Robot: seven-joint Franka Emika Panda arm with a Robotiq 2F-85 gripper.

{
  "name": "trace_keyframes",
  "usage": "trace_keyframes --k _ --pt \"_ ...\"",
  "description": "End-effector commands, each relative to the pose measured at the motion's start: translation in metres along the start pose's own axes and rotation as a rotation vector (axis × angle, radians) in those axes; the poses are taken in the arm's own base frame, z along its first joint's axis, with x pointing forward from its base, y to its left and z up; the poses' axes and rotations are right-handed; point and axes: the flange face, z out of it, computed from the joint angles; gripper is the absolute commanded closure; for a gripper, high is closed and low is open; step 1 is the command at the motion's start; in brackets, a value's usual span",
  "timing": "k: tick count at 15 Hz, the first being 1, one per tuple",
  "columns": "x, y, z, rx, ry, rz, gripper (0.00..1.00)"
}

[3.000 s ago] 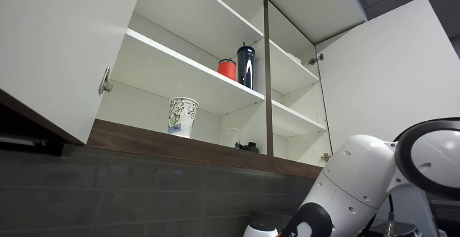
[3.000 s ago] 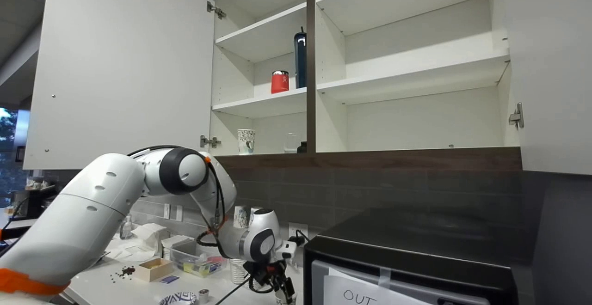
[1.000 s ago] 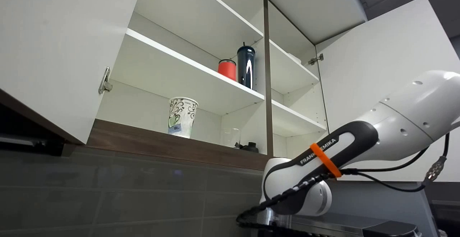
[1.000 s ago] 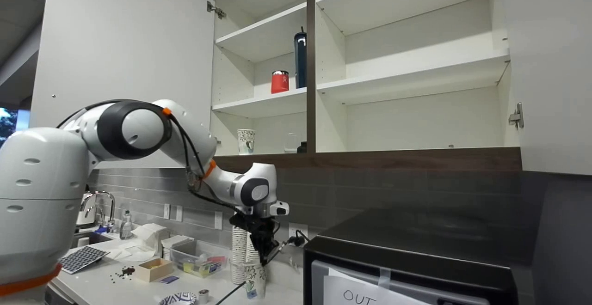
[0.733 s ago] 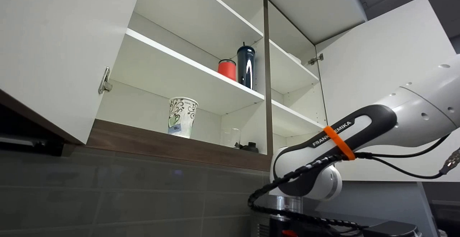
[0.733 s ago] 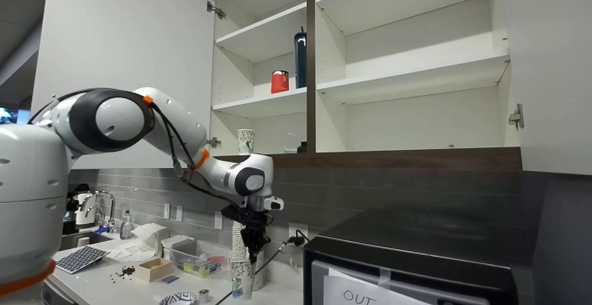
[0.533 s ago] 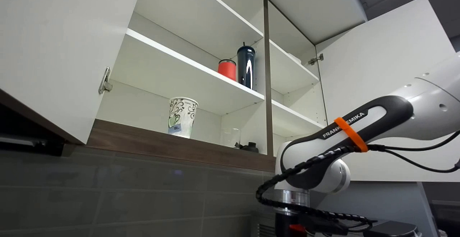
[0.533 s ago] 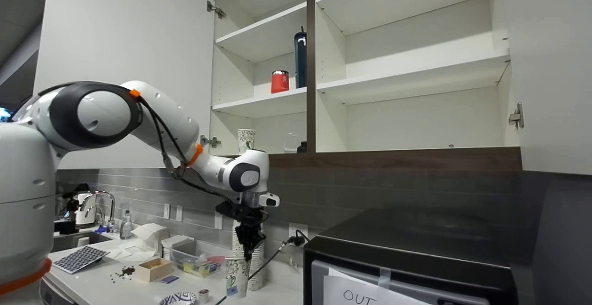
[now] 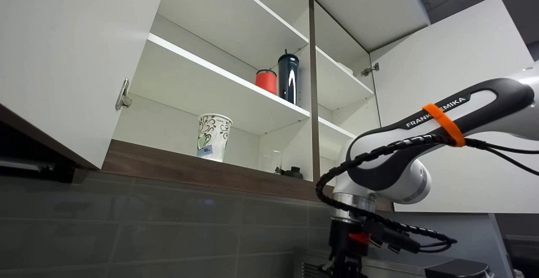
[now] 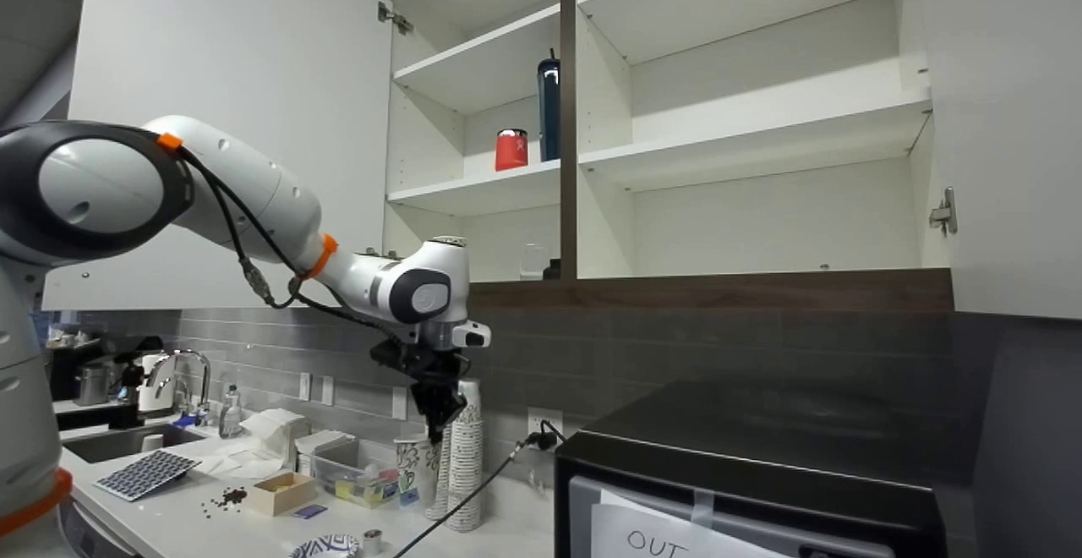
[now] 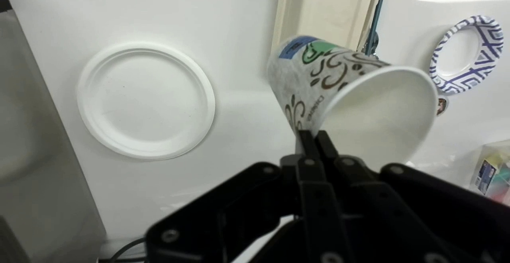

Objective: Put the cup inside the cupboard

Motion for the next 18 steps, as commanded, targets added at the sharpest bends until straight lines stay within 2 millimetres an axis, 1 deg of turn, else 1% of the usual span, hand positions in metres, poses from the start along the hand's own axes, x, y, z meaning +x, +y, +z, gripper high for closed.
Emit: trace_keyframes --k 1,3,5,6,9,12,13,15,16,18 --pt "0.001 0.001 0.003 -0.001 -0.007 0.002 0.96" --pt "0.002 0.002 0.008 -0.002 -0.017 0.004 0.96" --pt "0.003 0.002 0.009 -0.003 -0.019 0.005 0.96" --pt "0.003 0.002 0.008 -0.003 -0.018 0.005 0.99" --pt "0.0 -0.019 -0.051 -0.036 0.077 -0.033 0.99" --pt "0.004 -0.041 -0.128 -0.061 0.195 -0.07 0.99" --pt "0.004 -0.048 -0.157 -0.054 0.224 -0.07 0.99" --pt "0.003 -0.057 -0.204 -0.045 0.27 -0.082 0.99" --pt "0.003 -0.062 -0.226 -0.044 0.297 -0.083 0.99" --pt "0.005 -0.068 -0.258 -0.036 0.329 -0.098 0.99"
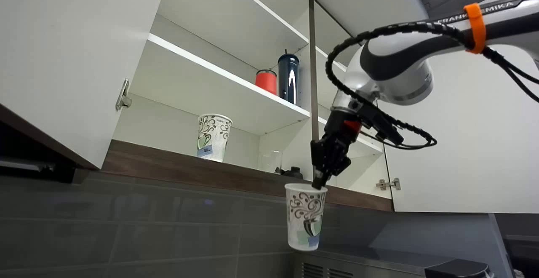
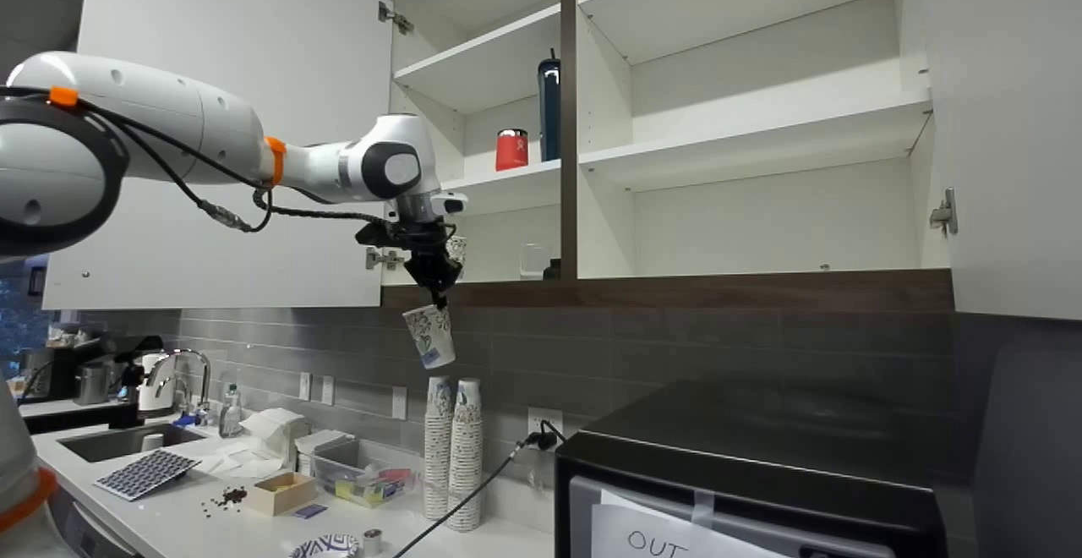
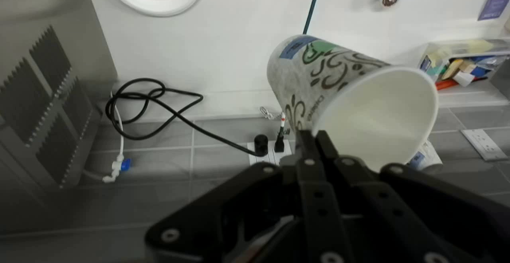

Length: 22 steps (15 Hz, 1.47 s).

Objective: Put the cup inside the cupboard

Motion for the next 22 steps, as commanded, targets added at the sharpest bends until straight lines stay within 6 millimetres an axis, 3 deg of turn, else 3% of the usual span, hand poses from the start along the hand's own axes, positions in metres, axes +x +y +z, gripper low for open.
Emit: trace_keyframes --k 1,4,10,11,14,17,22 --pt "0.024 -0.011 -0.045 0.006 0.026 -0.008 0.99" --pt "0.04 -0.02 -0.066 0.038 0.038 -0.019 0.99" --pt "0.086 -0.043 -0.074 0.079 0.086 0.019 0.99" --pt "0.068 -0.035 -0.074 0.061 0.102 -0.004 0.96" --pt "0.085 -0.04 -0.07 0.075 0.112 0.005 0.96" --pt "0.087 -0.041 -0.071 0.077 0.114 0.008 0.99" --pt "0.094 -0.04 -0.096 0.069 0.127 0.063 0.99"
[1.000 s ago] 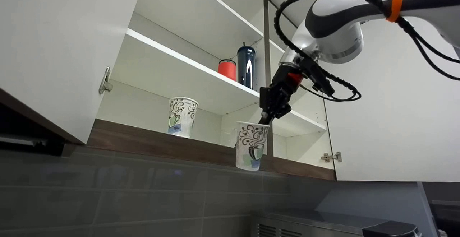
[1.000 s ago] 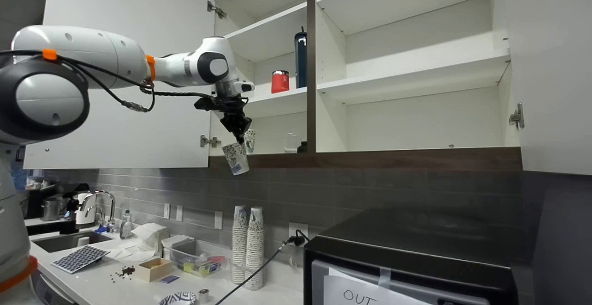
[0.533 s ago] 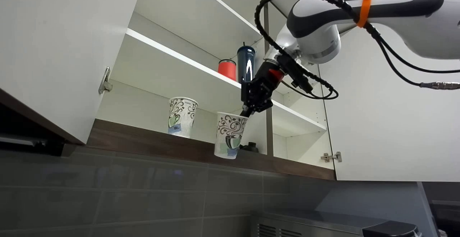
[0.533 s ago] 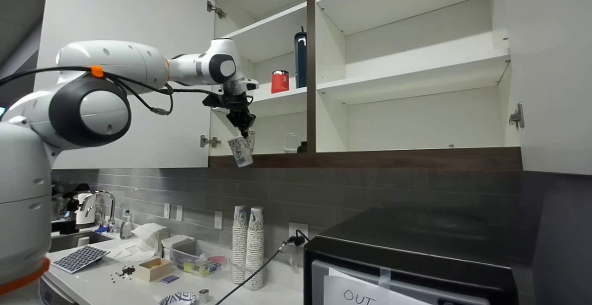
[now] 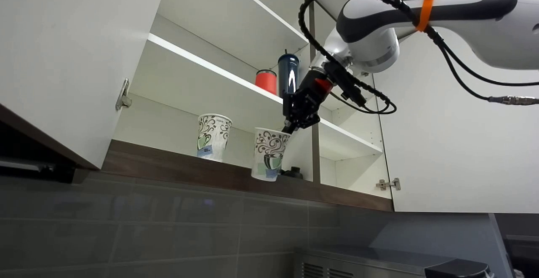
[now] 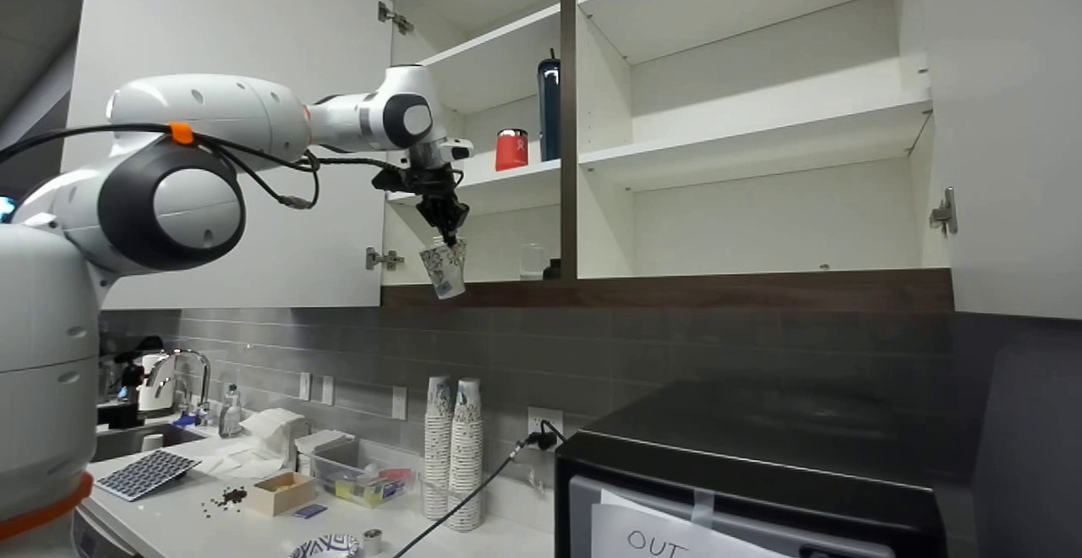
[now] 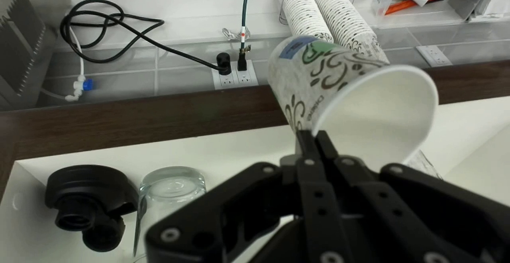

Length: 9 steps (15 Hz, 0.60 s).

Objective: Put the cup inside the cupboard

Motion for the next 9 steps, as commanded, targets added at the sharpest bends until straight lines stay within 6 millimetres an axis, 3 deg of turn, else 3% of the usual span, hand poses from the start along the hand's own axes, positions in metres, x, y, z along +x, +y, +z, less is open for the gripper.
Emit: trace_keyframes --k 1,4,9 --pt "0.007 -0.004 -0.02 0.0 -0.002 0.035 0.99" --pt "0.013 -0.005 -0.03 0.0 -0.008 0.056 0.99" --pt "0.027 -0.012 -0.017 -0.005 -0.029 0.132 0.99"
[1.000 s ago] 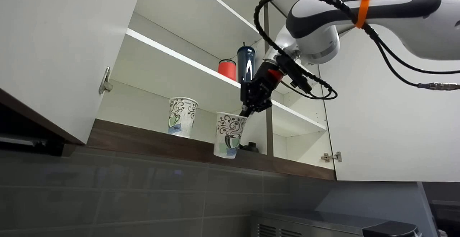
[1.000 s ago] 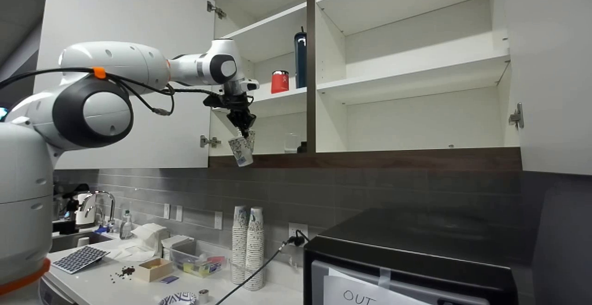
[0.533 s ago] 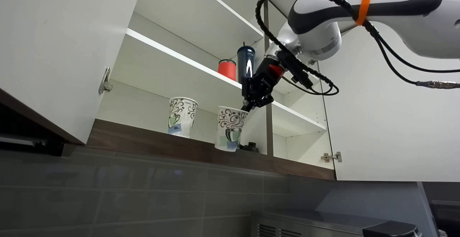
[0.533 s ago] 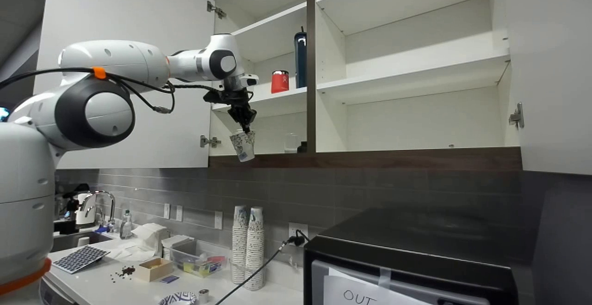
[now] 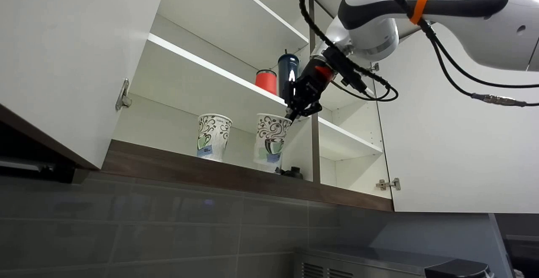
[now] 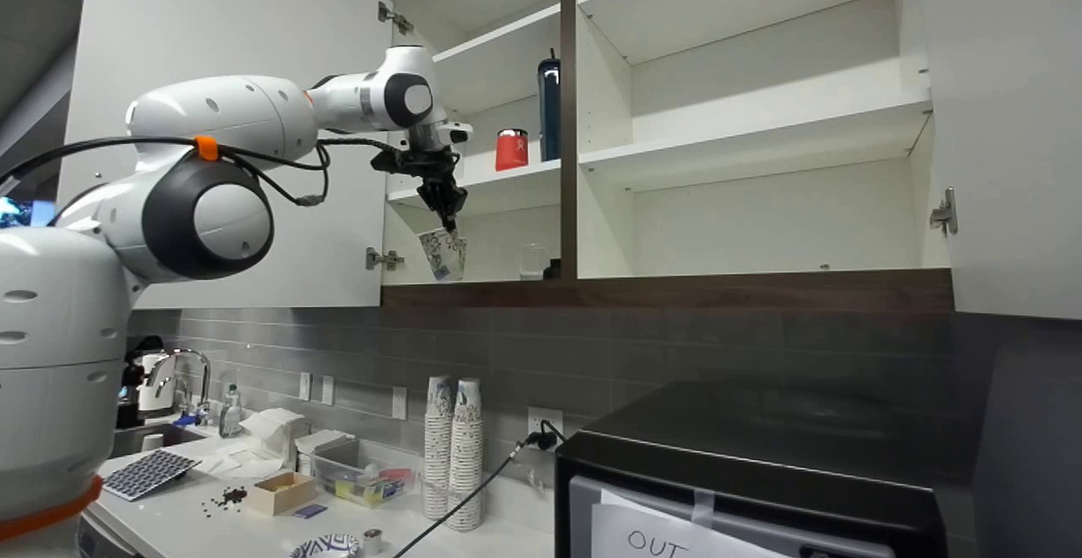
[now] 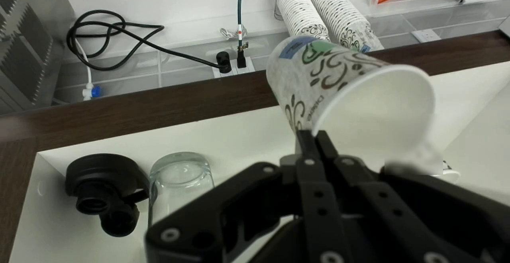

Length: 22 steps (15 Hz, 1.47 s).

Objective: Put the cup inside the cupboard

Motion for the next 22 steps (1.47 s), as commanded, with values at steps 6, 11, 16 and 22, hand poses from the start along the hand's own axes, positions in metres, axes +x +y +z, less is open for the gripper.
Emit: trace_keyframes --k 6,11,16,22 --pt "0.029 -0.019 0.028 -0.005 0.019 0.177 0.99" --pt "0.038 -0.018 0.028 -0.006 0.051 0.235 0.99" --pt "0.045 -0.013 0.033 -0.026 0.072 0.282 0.99" --pt "0.05 -0.012 0.04 -0.042 0.083 0.301 0.99"
